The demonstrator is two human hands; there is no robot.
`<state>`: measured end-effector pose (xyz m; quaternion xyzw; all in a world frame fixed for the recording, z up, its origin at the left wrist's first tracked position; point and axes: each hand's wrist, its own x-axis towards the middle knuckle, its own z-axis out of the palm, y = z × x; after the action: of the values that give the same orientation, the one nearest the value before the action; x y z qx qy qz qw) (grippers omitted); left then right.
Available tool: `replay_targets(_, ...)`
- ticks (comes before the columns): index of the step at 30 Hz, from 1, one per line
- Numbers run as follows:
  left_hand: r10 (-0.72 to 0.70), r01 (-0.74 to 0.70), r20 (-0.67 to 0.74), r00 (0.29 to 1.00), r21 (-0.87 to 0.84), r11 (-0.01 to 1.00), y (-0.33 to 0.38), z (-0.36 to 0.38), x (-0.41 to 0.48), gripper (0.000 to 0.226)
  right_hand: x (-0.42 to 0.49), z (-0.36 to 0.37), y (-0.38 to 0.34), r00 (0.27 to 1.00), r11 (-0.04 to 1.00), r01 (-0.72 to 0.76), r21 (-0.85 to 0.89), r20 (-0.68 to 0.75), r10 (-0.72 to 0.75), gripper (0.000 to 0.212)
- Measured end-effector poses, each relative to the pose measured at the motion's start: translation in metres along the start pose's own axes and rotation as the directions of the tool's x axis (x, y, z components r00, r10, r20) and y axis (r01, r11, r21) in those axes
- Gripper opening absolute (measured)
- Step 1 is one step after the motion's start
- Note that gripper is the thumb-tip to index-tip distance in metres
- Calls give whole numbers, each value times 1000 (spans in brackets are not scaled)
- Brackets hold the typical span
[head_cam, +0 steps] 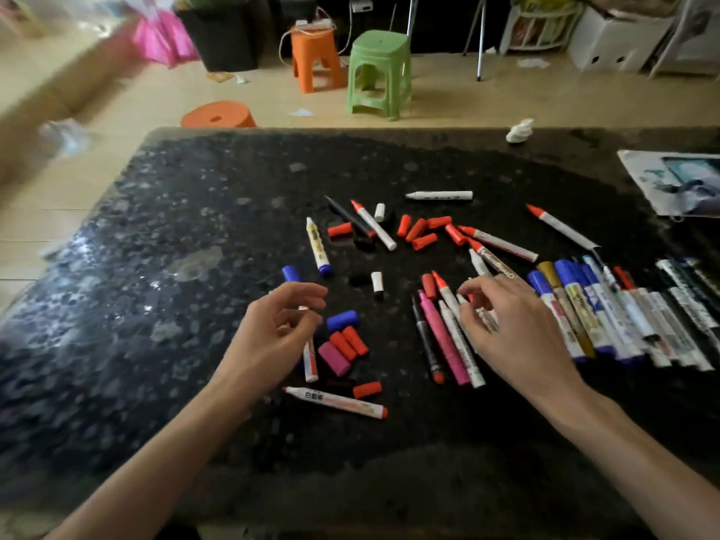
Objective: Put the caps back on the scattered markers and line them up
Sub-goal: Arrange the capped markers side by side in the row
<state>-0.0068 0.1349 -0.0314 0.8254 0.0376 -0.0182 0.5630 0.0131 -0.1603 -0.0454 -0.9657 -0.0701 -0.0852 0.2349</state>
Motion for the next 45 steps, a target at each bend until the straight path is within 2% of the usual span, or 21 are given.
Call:
replay_targets(6,-18,41,-117,993,206,978,-24,-34,1,24,-7,20,-42,982,986,156,58,95,-161,21)
replay_targets(10,-53,77,-60,997,537,840,-29,-35,5,13,-9,24,-59,979,980,175,99,84,-184,22)
replay_targets(14,-113,129,-66,991,634,762,-28,-27,1,16,-10,27,-68,974,972,203,118,74,-212,20)
replay_targets(17,-95,122,-77,992,706,697,-27,-27,-2,24,-12,30,-69,971,969,210,127,94,-222,19)
replay_targets(19,-89,116,-75,993,726,678,-27,-28,-4,21,-11,33,-69,968,969,213,128,110,-227,20)
replay_targets(24,-81,110,-76,994,656,747,-23,-34,-4,19,0,48,-70,942,954,267,137,172,-288,30)
replay_targets(29,-116,124,-43,992,418,900,-14,-33,-1,38,25,64,-80,934,952,281,121,194,-300,31)
replay_targets(33,-78,82,-29,997,456,886,-14,-29,3,36,34,72,-83,919,944,329,16,226,-324,25)
replay_targets(37,-30,30,-5,1000,418,908,-11,-25,4,33,37,72,-85,916,945,328,-2,244,-317,26)
replay_targets(39,-22,16,12,1000,375,927,-9,-25,5,29,35,66,-84,935,956,286,60,202,-292,23)
replay_targets(42,8,-18,34,999,305,952,-3,-21,4,20,26,39,-75,976,971,132,198,145,-162,23)
replay_targets(45,55,-79,110,992,233,969,6,-12,-2,16,14,9,-58,983,950,-32,312,182,-26,26)
